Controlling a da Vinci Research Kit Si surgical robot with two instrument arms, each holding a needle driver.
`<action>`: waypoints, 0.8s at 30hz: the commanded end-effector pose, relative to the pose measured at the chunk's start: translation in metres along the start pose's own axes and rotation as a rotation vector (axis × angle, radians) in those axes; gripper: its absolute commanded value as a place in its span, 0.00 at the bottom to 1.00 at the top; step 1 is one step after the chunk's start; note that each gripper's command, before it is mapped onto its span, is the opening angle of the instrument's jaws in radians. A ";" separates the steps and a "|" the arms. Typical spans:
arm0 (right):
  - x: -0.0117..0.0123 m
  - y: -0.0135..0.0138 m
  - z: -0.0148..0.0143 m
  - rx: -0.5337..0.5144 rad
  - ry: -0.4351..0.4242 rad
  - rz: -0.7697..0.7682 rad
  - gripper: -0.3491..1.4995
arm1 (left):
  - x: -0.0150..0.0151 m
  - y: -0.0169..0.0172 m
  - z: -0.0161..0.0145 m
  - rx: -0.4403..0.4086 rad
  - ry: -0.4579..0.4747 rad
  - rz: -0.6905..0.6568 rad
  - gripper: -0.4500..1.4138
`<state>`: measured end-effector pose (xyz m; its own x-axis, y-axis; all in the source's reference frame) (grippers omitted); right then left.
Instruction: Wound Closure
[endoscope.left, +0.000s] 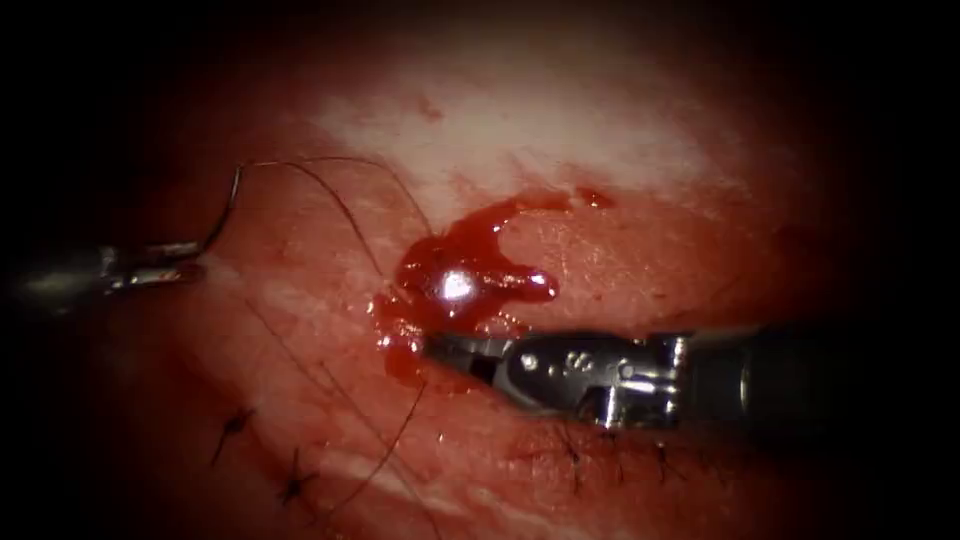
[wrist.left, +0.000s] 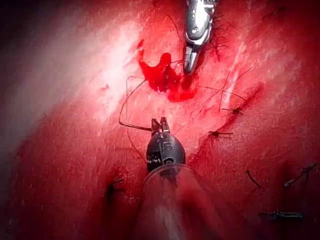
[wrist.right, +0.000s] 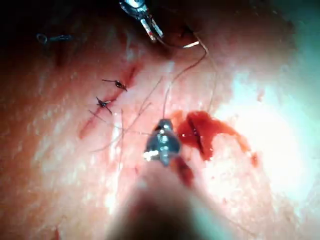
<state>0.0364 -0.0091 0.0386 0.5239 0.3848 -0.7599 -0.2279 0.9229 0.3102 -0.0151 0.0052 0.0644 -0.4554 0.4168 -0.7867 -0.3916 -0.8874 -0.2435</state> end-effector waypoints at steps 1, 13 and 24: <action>0.0012 -0.0020 -0.0004 0.017 -0.006 0.015 0.00 | -0.0009 0.0002 0.0007 -0.003 0.001 -0.011 0.00; 0.0081 -0.0082 -0.0039 0.097 0.048 0.058 0.00 | -0.0024 -0.0004 0.0002 -0.004 0.004 -0.012 0.00; 0.0115 -0.0094 -0.0039 0.116 0.120 0.071 0.28 | -0.0031 -0.0009 -0.0012 0.006 -0.002 -0.020 0.00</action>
<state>0.0408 -0.0130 0.0241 0.4113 0.4540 -0.7904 -0.1605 0.8897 0.4274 -0.0118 0.0049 0.0658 -0.4499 0.4337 -0.7807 -0.4057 -0.8780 -0.2540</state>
